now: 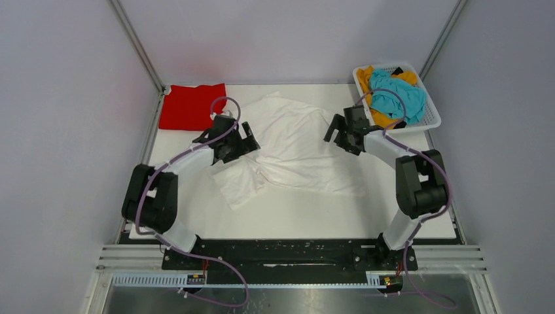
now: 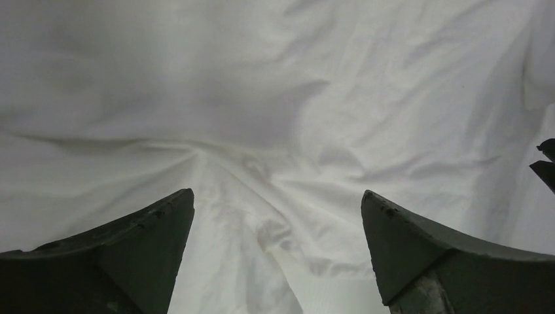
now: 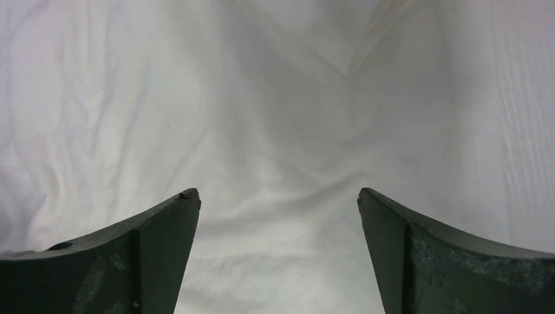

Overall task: Fold and stack the t-shirts
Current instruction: Flatten out the tshirt

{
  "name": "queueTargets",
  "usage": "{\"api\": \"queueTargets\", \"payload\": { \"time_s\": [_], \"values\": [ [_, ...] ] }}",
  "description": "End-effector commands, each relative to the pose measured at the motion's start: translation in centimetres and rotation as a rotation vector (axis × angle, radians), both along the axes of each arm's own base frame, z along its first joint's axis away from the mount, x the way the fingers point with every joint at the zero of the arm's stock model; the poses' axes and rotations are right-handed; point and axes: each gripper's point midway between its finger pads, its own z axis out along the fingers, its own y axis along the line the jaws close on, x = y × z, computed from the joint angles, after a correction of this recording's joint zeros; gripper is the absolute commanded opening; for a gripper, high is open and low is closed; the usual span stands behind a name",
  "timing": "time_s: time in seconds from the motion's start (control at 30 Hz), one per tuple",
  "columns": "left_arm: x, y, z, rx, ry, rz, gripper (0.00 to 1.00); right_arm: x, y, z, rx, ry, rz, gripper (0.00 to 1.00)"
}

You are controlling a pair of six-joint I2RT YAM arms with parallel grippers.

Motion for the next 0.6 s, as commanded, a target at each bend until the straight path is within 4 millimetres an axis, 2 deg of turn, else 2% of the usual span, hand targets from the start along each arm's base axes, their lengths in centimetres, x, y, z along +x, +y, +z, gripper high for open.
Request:
{"api": "queueTargets", "payload": {
  "time_s": [0.0,0.13,0.27,0.4,0.57],
  "values": [
    [-3.7,1.3,4.4,0.029,-0.086,-0.002,0.99,-2.2,-0.7,5.8,0.011,-0.154,0.022,1.00],
    [-10.2,3.0,1.9,0.143,0.027,0.018,0.99,-5.7,-1.9,6.9,0.033,-0.224,-0.005,1.00],
    [-16.0,4.6,-1.4,0.254,0.157,0.020,0.99,-7.7,-3.6,7.9,0.031,-0.286,-0.086,0.99],
    [-18.6,5.0,-3.3,0.264,0.215,0.020,0.96,-8.6,-4.5,8.5,0.014,-0.320,-0.111,1.00],
    [-19.5,4.5,-4.5,0.296,0.258,-0.010,0.84,-8.9,-4.7,8.2,-0.006,-0.297,-0.102,0.99]
  ]
}}
